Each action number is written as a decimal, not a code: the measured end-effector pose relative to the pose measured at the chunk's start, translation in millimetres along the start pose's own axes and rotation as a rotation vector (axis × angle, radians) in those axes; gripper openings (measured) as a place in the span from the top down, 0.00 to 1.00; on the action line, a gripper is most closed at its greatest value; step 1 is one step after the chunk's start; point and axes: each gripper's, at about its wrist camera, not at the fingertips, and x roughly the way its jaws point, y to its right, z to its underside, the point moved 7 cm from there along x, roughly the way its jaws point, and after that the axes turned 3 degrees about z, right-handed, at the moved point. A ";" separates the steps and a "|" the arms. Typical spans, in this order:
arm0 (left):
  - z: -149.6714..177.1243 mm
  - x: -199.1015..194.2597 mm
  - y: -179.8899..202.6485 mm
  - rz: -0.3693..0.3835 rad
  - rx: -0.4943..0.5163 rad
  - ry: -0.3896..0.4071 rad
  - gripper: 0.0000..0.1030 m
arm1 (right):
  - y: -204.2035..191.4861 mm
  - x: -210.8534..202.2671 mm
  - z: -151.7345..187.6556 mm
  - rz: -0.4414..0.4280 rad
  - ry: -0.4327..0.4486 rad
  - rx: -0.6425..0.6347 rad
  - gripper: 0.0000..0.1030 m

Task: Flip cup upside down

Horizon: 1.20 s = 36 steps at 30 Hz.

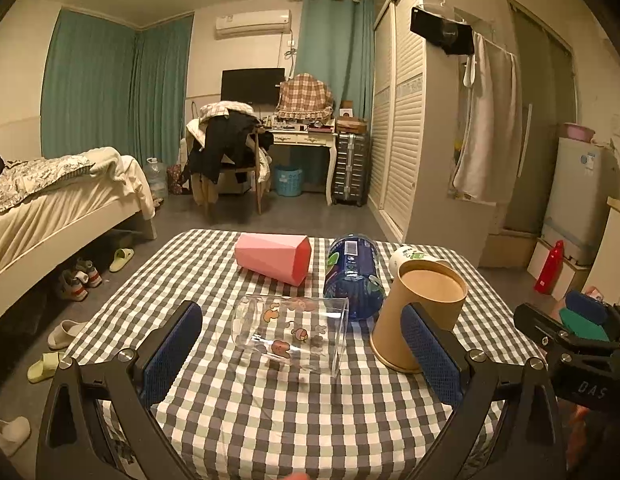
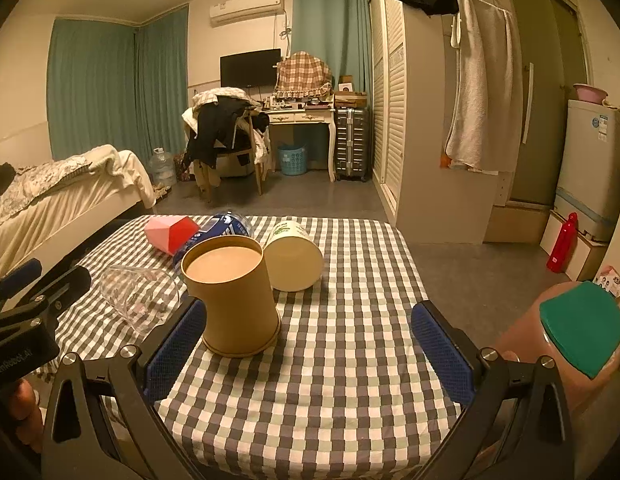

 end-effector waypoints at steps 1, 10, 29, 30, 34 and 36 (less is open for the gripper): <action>-0.2 -0.3 -0.7 -0.003 0.001 0.002 0.00 | 0.0 0.2 0.4 0.000 -0.003 -0.002 0.00; -0.7 -1.1 -1.2 -0.004 0.005 0.001 0.00 | -0.2 -0.5 0.4 0.003 -0.005 -0.004 0.00; -0.8 -2.3 -0.8 -0.003 0.006 0.000 0.00 | 0.2 5.2 4.4 0.008 -0.021 0.001 0.00; -0.9 -1.9 -0.1 -0.003 0.006 -0.001 0.00 | 0.3 5.3 4.5 0.008 -0.022 0.001 0.00; -0.9 -1.8 0.0 -0.004 0.007 -0.001 0.00 | 0.3 5.4 4.5 0.007 -0.023 0.000 0.00; -0.9 -2.1 0.3 -0.001 0.008 0.001 0.00 | 0.1 6.0 5.3 0.008 -0.025 0.000 0.00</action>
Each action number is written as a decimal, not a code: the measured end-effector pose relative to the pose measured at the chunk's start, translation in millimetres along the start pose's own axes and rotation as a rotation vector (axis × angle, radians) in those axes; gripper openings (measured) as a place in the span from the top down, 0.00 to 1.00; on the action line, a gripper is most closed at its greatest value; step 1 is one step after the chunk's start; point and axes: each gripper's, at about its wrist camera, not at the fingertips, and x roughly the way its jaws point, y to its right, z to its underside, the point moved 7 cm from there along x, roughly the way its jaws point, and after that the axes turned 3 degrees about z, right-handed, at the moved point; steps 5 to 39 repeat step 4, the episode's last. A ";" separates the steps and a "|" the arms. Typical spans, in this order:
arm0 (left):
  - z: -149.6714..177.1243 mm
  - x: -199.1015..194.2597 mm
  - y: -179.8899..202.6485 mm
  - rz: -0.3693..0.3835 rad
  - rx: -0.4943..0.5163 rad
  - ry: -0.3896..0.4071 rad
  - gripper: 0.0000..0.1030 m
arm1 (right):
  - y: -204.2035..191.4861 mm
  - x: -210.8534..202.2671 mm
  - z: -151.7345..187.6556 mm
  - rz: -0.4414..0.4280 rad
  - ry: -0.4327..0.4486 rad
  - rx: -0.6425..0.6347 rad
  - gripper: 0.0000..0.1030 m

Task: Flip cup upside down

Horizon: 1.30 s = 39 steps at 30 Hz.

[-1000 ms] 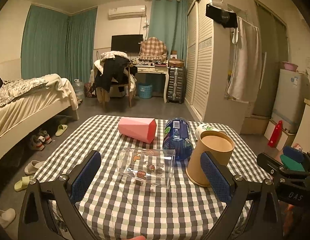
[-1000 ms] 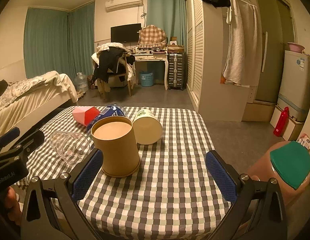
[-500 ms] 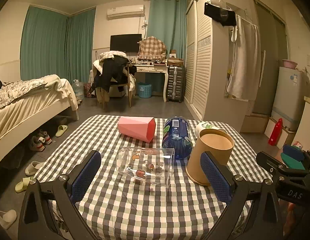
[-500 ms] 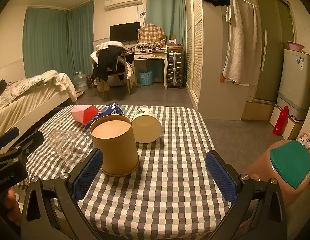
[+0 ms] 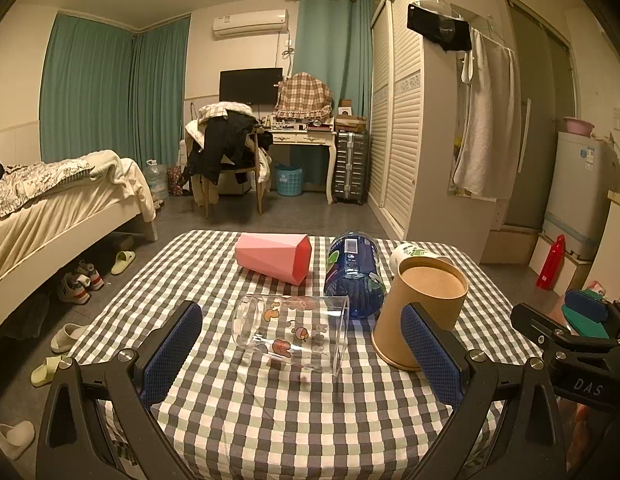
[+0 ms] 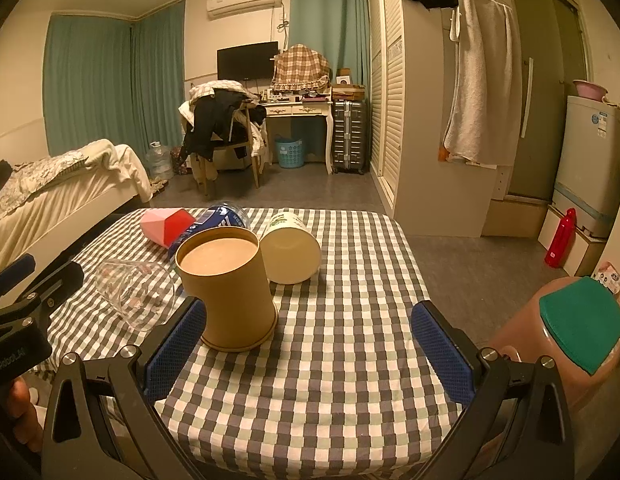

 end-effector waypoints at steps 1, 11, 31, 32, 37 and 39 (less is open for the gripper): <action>-0.1 -0.9 -0.2 0.004 0.003 0.003 0.00 | -0.1 0.1 0.0 0.000 -0.001 0.000 0.00; -0.6 -1.5 -0.4 0.006 0.004 0.003 0.00 | -1.4 1.8 1.5 -0.002 -0.009 -0.002 0.00; -0.6 -1.5 -0.4 0.006 0.004 0.003 0.00 | -1.4 1.8 1.5 -0.002 -0.009 -0.002 0.00; -0.6 -1.5 -0.4 0.006 0.004 0.003 0.00 | -1.4 1.8 1.5 -0.002 -0.009 -0.002 0.00; -0.6 -1.5 -0.4 0.006 0.004 0.003 0.00 | -1.4 1.8 1.5 -0.002 -0.009 -0.002 0.00; -0.6 -1.5 -0.4 0.006 0.004 0.003 0.00 | -1.4 1.8 1.5 -0.002 -0.009 -0.002 0.00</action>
